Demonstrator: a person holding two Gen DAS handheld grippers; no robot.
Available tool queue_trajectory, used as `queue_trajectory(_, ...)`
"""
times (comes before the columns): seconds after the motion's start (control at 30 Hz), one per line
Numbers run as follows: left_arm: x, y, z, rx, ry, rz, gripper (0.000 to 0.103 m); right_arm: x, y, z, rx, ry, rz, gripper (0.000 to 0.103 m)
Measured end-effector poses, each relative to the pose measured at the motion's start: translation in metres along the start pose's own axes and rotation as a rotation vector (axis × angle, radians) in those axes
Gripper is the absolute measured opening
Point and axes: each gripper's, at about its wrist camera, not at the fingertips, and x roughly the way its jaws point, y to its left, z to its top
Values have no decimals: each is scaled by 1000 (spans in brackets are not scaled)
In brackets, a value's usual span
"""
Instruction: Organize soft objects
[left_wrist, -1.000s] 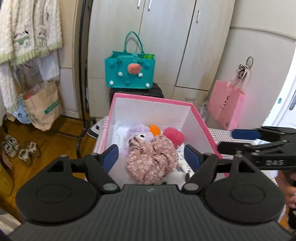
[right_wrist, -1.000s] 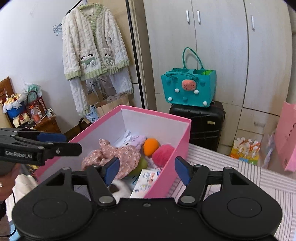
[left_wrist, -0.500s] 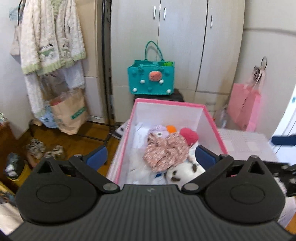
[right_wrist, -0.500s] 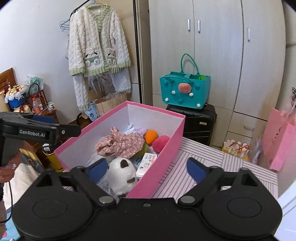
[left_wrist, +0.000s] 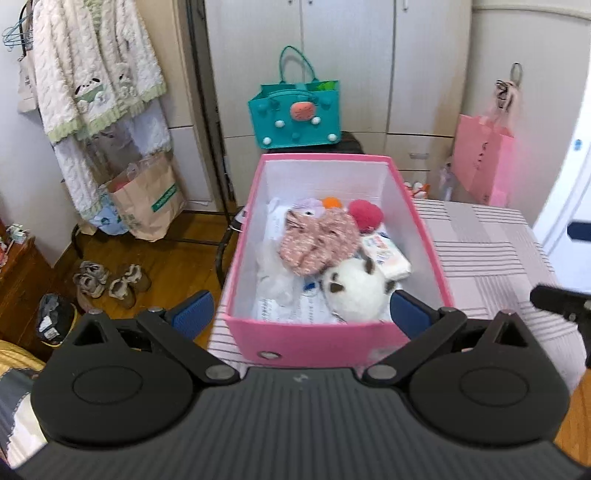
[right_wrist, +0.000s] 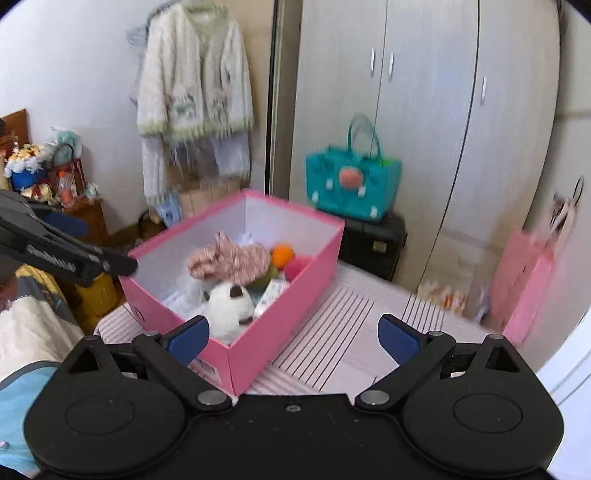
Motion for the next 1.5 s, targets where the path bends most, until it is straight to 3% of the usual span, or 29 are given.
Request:
queue_trajectory(0.17,-14,-18,-20,58,-55,-1,103,-27,-3,-9,74,-119,-41,100)
queue_trajectory(0.33,-29,-28,-31,74,-110,-21,103,-30,-13,-16,193,-41,-115,100)
queue_trajectory(0.53,-39,-35,-31,77,-144,-46,103,-42,-8,-18,195,13,-193,103)
queue_trajectory(0.67,-38,-35,-33,50,-145,-46,103,-50,-1,-23,151,0,-187,103)
queue_trajectory(0.87,-34,-35,-42,19,-152,-46,103,-57,4,-36,218,-11,-169,103)
queue_trajectory(0.97,-23,-35,-47,-8,-113,-36,103,-54,7,-44,243,-19,-145,103)
queue_trajectory(1.2,-19,-38,-61,-6,-97,-3,103,-56,16,-55,262,-18,-216,103)
queue_trajectory(1.5,-37,-39,-69,-7,-140,1,103,-77,25,-63,245,-49,-314,103)
